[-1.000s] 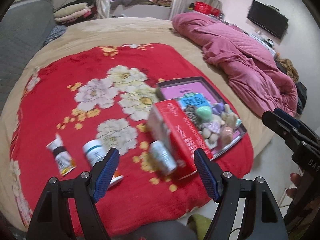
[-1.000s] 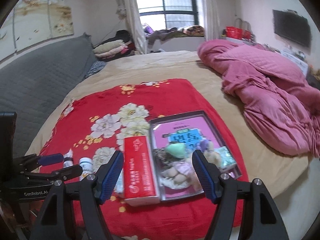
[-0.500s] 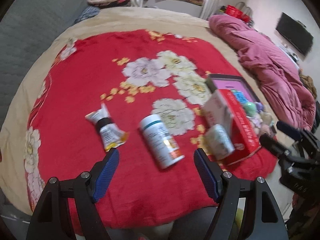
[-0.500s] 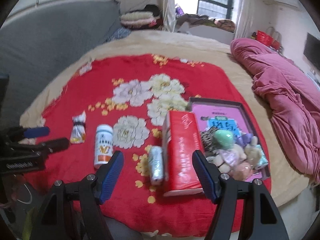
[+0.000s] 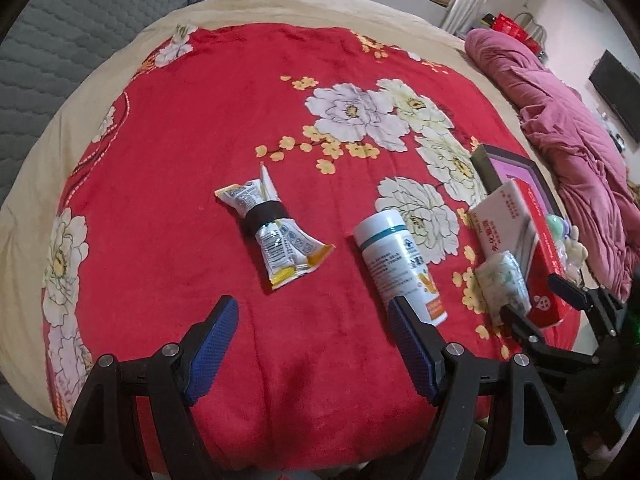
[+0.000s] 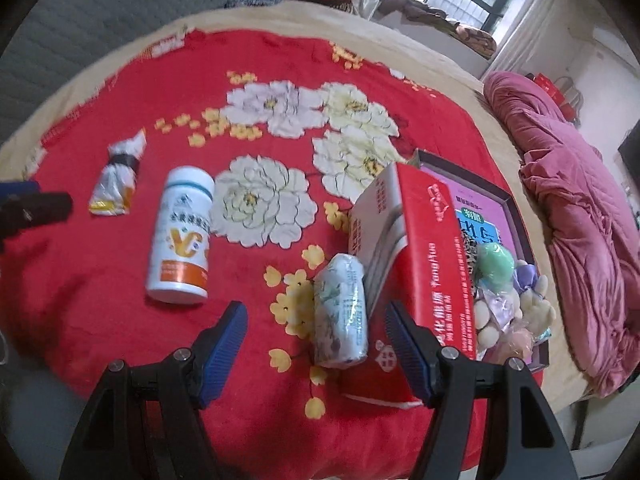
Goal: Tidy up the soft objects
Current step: 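Move both open tools back over the remaining items on the blanket, then grasp the snack bar with the left tool while the right grasps the floral tissue pack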
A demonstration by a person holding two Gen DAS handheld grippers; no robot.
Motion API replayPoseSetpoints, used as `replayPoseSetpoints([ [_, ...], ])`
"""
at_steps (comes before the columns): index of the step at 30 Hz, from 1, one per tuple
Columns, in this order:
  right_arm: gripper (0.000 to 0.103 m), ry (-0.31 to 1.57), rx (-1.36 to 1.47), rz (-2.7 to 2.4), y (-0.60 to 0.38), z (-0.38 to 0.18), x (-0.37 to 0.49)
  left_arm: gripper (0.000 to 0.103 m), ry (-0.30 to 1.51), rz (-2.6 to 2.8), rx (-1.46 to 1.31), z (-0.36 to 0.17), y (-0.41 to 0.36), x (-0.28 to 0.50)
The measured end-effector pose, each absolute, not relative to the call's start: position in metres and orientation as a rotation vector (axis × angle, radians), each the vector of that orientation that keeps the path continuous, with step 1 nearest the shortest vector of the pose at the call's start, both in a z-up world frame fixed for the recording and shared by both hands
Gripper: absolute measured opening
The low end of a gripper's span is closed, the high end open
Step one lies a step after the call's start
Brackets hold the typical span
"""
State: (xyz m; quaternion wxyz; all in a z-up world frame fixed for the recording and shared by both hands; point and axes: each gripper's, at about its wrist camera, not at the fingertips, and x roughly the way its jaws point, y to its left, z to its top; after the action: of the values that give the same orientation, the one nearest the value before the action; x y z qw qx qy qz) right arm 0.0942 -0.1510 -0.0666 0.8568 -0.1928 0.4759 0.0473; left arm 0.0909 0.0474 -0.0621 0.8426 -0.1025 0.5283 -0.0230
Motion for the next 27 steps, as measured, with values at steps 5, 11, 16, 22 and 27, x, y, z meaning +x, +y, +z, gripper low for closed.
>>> replayPoseSetpoints([
  [5, 0.070, 1.022, -0.474, 0.033, -0.144, -0.083, 0.106, 0.078, 1.136, -0.037, -0.223, -0.072, 0.055, 0.097],
  [11, 0.070, 1.066, -0.495, 0.004, -0.139, -0.096, 0.119, 0.078, 1.156, -0.020, -0.246, -0.086, 0.063, 0.108],
  [16, 0.060, 1.124, -0.452, -0.013, -0.140, -0.110, 0.128, 0.078, 1.161, -0.004, -0.280, -0.092, 0.068, 0.123],
  [22, 0.031, 1.123, -0.433, -0.039, -0.148, -0.114, 0.132, 0.078, 1.185, 0.062, -0.323, -0.106, 0.077, 0.149],
  [27, 0.019, 1.103, -0.421, -0.046, -0.155, -0.111, 0.135, 0.078, 1.219, 0.114, -0.381, -0.123, 0.085, 0.169],
])
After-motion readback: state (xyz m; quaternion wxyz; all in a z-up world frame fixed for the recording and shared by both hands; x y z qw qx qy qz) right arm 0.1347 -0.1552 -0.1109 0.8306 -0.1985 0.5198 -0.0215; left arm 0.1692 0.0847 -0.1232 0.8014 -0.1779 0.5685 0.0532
